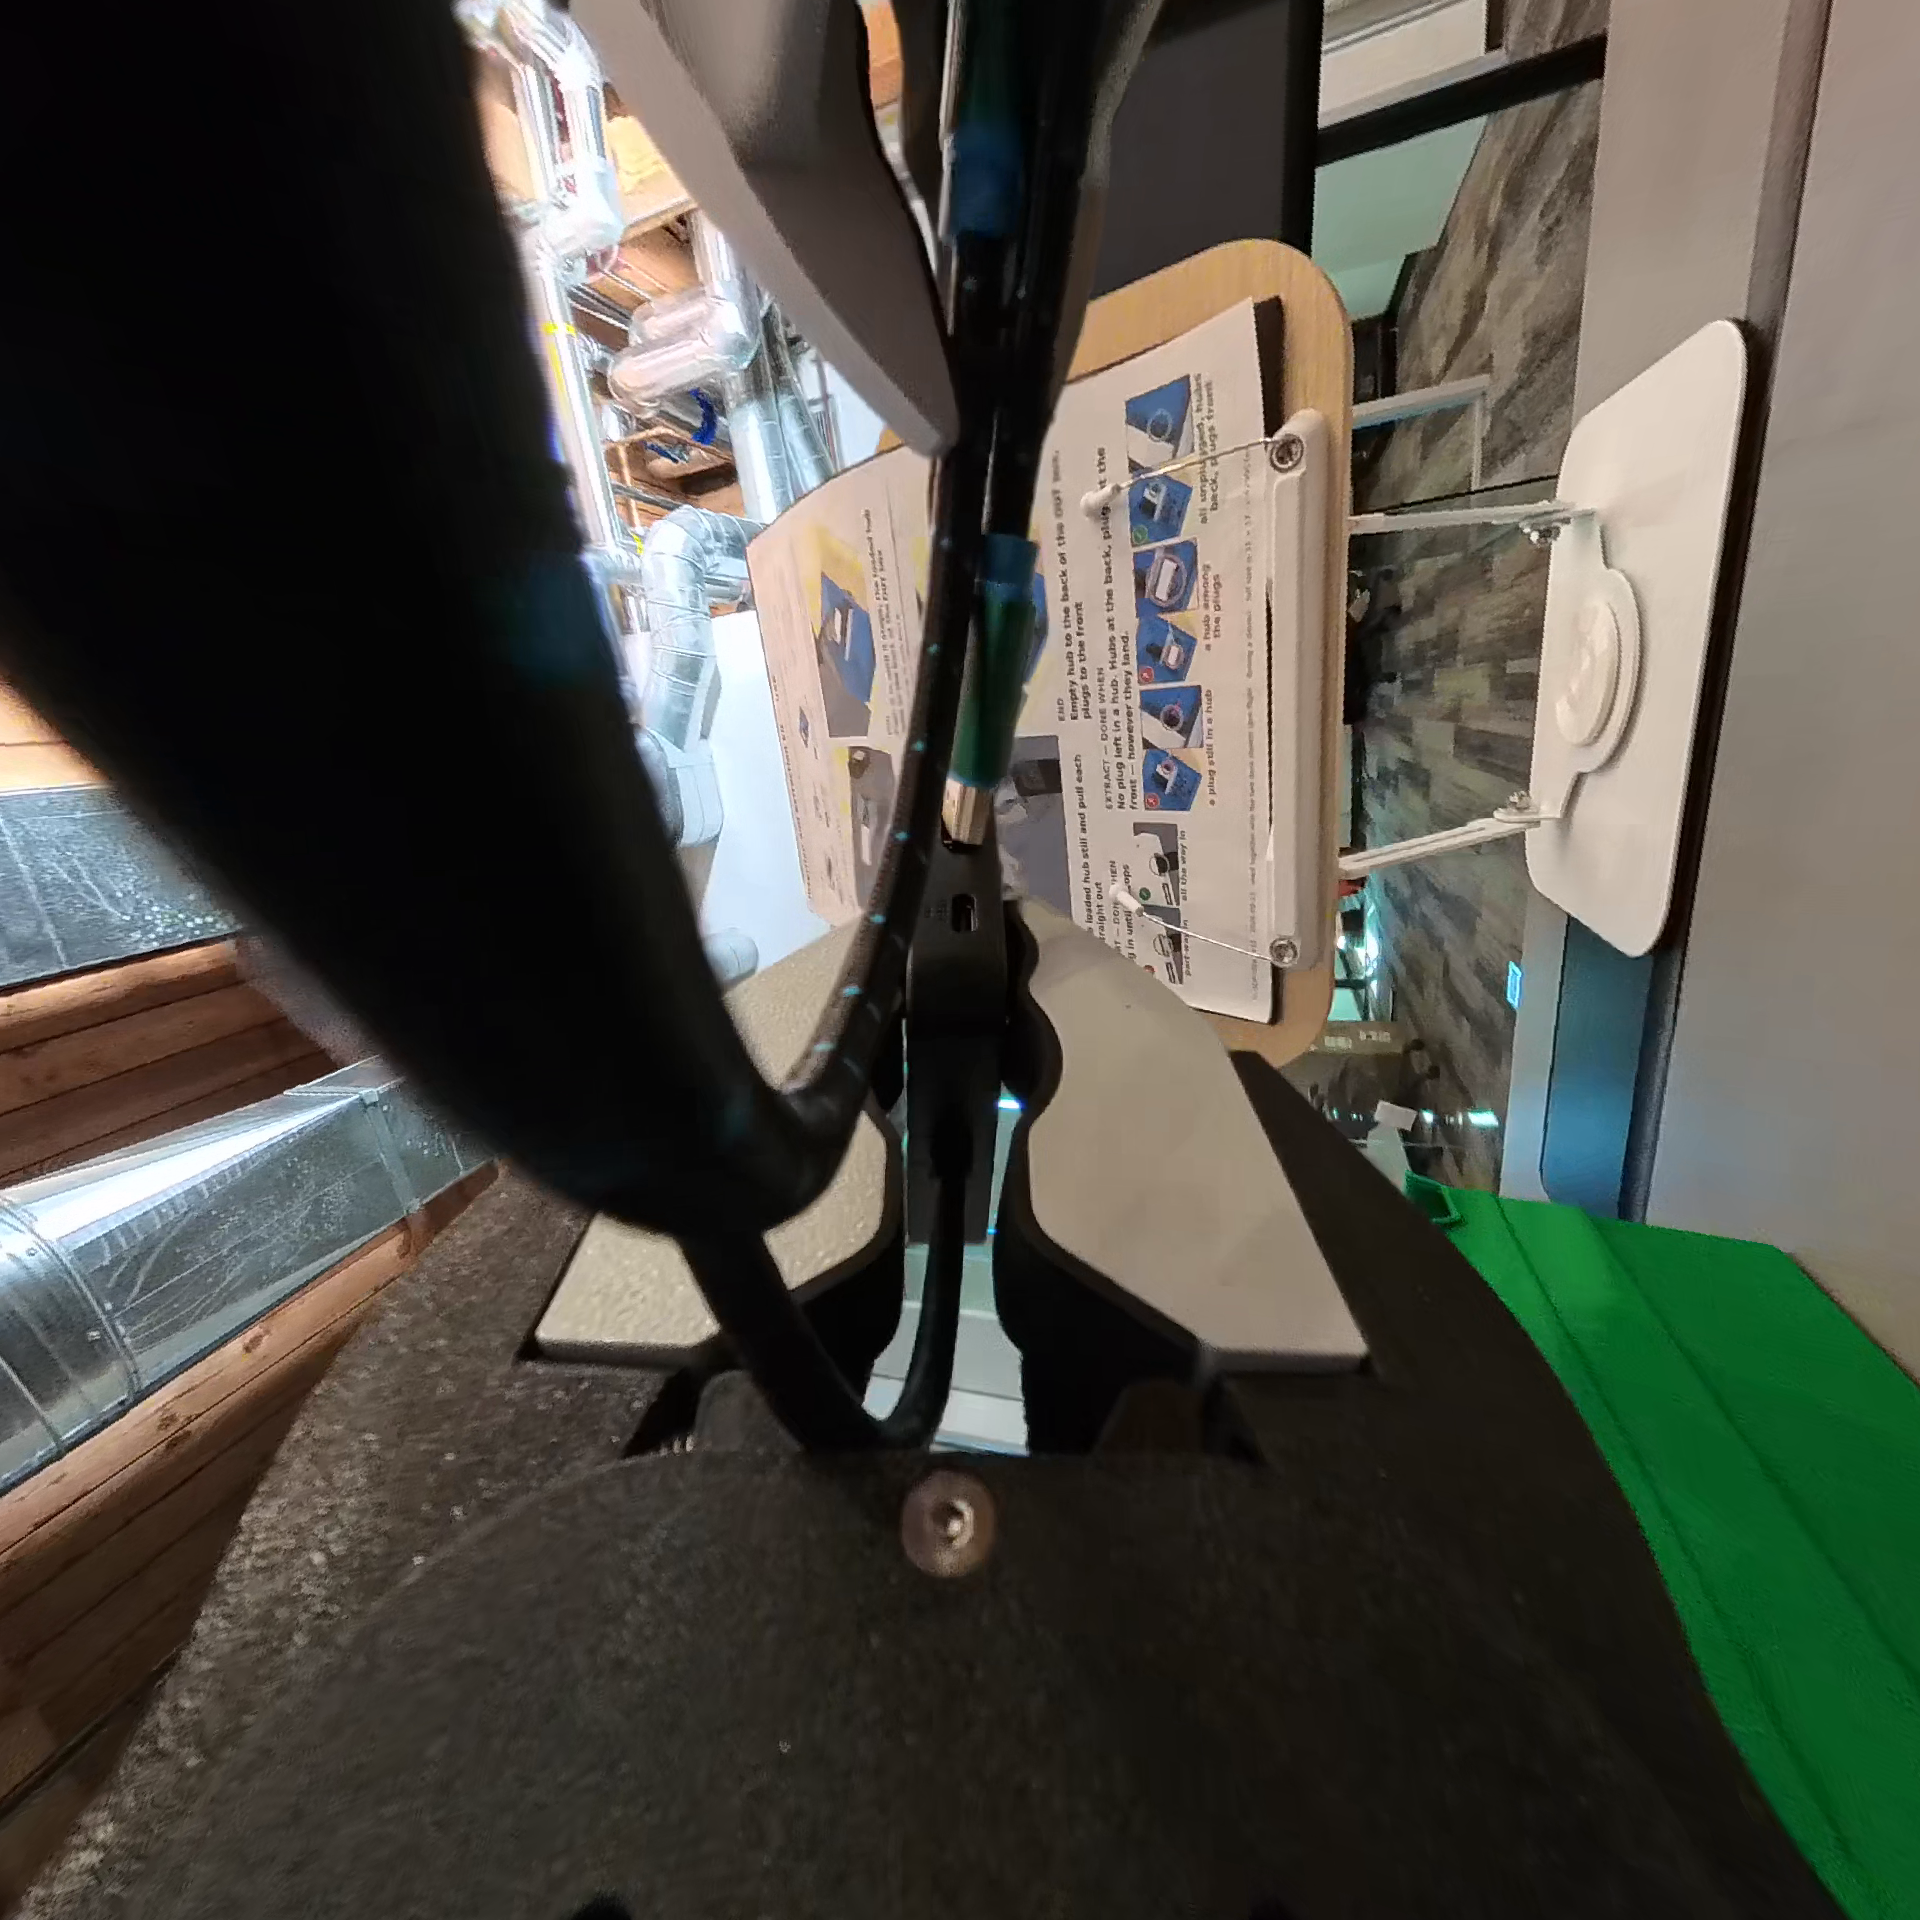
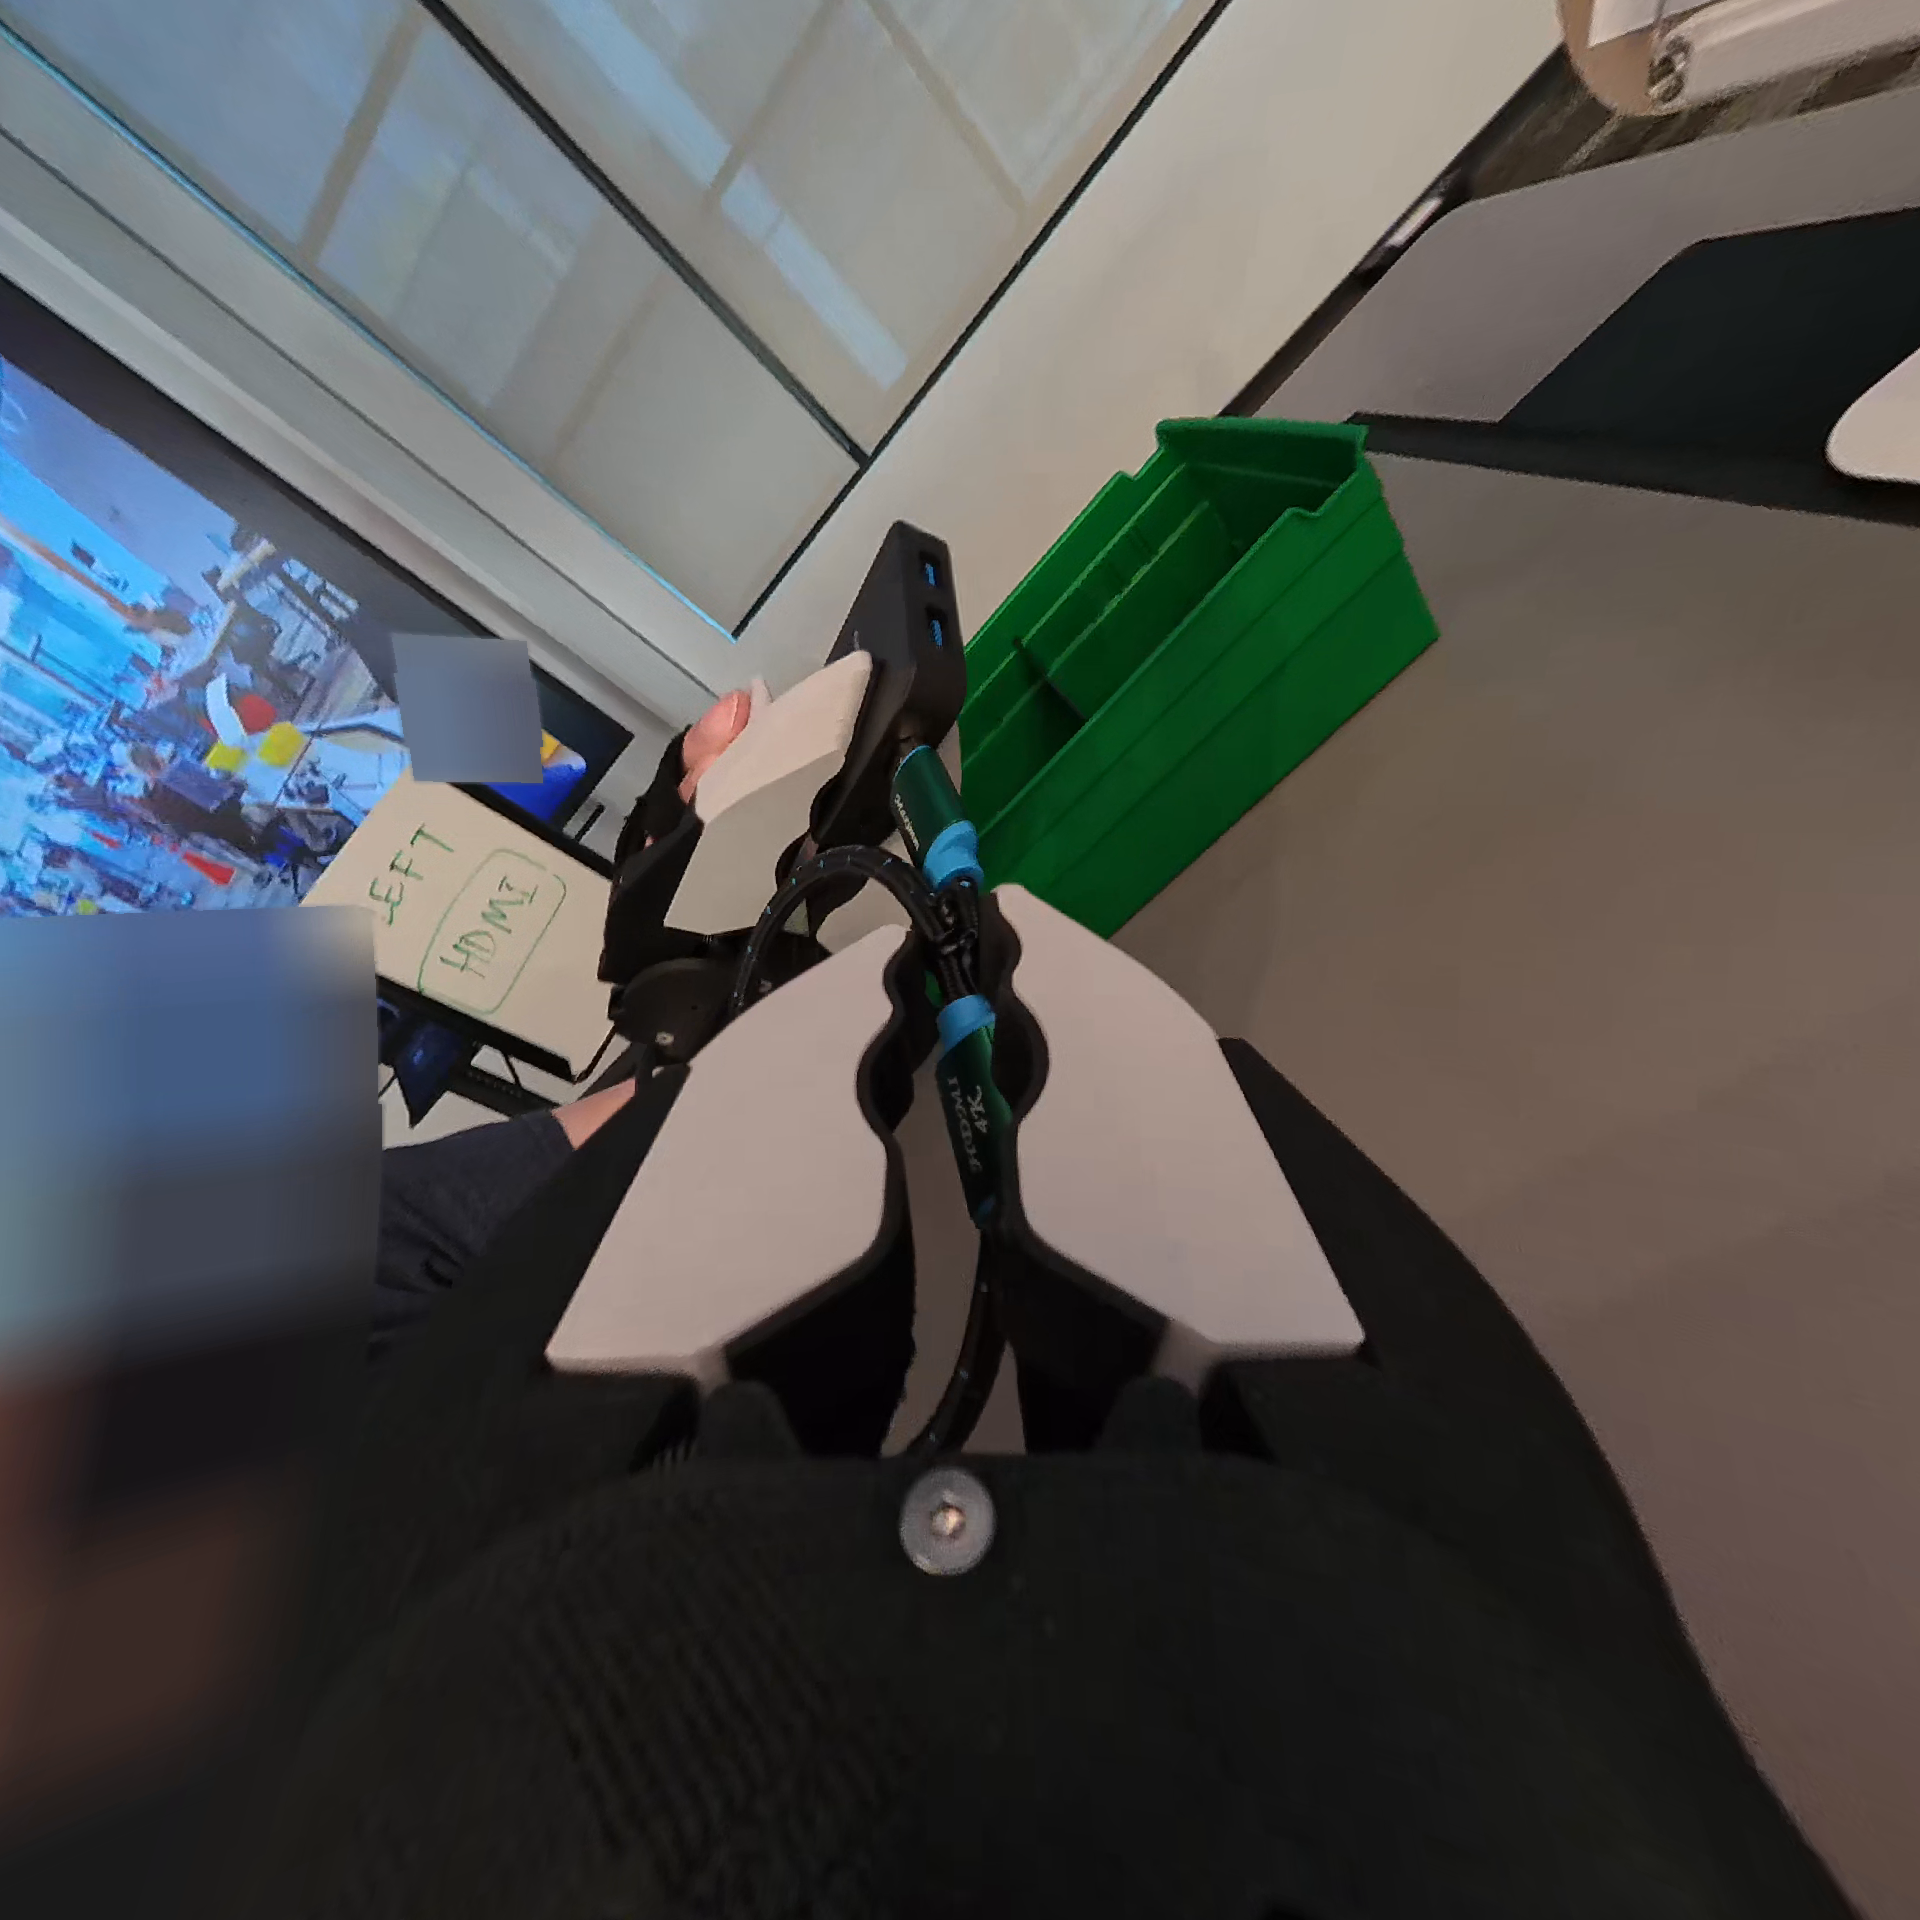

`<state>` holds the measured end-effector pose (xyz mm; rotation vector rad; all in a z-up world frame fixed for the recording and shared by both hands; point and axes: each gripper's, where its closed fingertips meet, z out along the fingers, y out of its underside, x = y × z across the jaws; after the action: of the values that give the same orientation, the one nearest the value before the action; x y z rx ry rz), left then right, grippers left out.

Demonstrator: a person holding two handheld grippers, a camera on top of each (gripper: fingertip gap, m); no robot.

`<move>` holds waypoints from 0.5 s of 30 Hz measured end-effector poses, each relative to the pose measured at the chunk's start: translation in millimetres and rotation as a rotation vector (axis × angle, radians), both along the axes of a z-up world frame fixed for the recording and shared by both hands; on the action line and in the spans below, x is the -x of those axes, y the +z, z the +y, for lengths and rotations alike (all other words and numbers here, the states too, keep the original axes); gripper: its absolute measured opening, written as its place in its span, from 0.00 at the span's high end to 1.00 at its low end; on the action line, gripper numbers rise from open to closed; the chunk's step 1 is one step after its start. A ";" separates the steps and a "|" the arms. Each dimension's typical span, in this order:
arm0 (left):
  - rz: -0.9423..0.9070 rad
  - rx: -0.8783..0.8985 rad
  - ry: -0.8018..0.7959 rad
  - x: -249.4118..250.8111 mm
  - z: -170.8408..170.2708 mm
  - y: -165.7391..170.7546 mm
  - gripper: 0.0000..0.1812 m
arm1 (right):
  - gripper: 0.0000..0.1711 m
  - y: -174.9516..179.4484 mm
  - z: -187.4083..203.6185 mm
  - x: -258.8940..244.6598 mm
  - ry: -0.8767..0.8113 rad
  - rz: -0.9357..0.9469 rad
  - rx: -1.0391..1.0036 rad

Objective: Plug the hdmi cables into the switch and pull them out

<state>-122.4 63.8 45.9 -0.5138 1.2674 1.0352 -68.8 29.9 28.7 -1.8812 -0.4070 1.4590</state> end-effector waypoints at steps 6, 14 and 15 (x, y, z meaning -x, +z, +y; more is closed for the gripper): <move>-0.015 0.030 0.015 1.1 4.1 -2.9 0.92 | 0.94 -1.7 4.0 2.7 -0.033 0.043 0.018; -0.028 0.049 0.003 2.5 5.0 -2.7 0.92 | 0.94 -1.2 4.1 6.2 -0.035 0.042 -0.017; -0.028 0.048 -0.002 2.5 4.5 -2.7 0.93 | 0.94 -1.3 3.5 6.9 -0.033 0.032 -0.024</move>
<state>-124.9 68.2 43.2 -0.5619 1.2704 0.9948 -75.7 33.4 27.4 -1.8344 -0.3746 1.4542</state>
